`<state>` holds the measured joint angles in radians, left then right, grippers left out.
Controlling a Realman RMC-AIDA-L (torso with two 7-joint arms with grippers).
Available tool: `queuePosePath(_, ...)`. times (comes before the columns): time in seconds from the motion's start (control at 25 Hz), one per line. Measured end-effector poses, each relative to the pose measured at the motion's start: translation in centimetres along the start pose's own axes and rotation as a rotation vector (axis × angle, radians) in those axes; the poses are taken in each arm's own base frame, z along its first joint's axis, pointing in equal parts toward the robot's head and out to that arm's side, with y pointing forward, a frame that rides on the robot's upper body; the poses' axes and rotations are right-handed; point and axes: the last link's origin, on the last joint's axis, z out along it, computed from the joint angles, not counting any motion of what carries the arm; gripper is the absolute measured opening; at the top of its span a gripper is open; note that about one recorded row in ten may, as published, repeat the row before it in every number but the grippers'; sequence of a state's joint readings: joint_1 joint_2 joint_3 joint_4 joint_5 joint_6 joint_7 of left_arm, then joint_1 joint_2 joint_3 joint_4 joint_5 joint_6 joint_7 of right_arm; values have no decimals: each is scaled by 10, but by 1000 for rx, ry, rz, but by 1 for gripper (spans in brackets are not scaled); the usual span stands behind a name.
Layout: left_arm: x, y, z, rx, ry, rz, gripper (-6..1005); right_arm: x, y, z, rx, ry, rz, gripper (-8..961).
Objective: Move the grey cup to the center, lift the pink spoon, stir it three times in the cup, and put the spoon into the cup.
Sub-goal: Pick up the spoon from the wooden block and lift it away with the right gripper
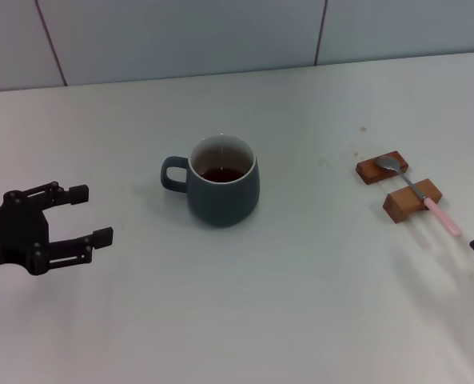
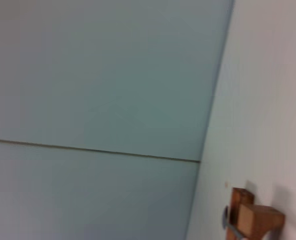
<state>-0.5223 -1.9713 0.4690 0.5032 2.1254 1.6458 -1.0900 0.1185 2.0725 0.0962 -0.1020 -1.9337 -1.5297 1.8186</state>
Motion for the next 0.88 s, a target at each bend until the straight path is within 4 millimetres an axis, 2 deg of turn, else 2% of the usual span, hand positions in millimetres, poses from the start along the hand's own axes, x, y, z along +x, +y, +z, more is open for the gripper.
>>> queuePosePath(0.88,-2,2,-1,7,7,5,814,-1,-2,30,54,69,5,696)
